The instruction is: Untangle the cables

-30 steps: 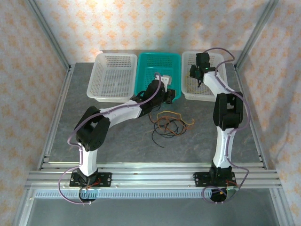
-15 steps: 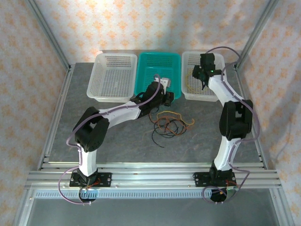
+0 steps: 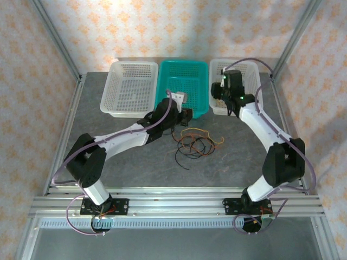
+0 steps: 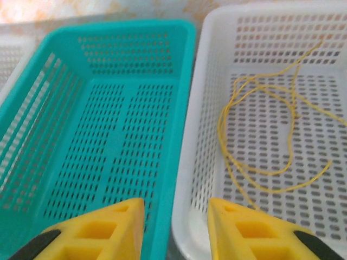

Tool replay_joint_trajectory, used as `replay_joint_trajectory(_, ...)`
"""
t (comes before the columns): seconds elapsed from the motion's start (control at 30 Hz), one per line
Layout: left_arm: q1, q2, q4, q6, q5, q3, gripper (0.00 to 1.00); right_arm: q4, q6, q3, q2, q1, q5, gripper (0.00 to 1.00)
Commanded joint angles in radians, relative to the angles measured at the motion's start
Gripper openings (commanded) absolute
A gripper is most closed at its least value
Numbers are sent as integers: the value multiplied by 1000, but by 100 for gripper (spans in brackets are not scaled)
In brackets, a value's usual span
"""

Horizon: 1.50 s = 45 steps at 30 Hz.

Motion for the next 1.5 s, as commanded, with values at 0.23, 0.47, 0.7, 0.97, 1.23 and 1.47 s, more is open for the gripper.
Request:
replay_joint_trajectory(0.23, -54, -74, 124, -79, -51, -195, 13, -2, -20, -259, -183, 64, -121, 40)
replay_joint_trajectory(0.47, -77, -82, 235, -197, -52, -333, 13, 57, 42, -407, -202, 65, -208, 51)
replay_joint_trajectory(0.7, -77, -80, 249, -215, -68, -348, 13, 189, 84, -536, -201, 65, -222, 62)
replay_joint_trajectory(0.97, -77, -54, 279, -229, -52, -343, 13, 349, 9, -602, -183, 104, -218, 71)
replay_joint_trajectory(1.23, -77, -39, 278, -228, -38, -331, 13, 380, -129, -558, -69, 144, -174, 73)
replay_joint_trajectory(1.47, -61, -47, 265, -223, -40, -331, 13, 377, -201, -528, -2, 151, -138, 72)
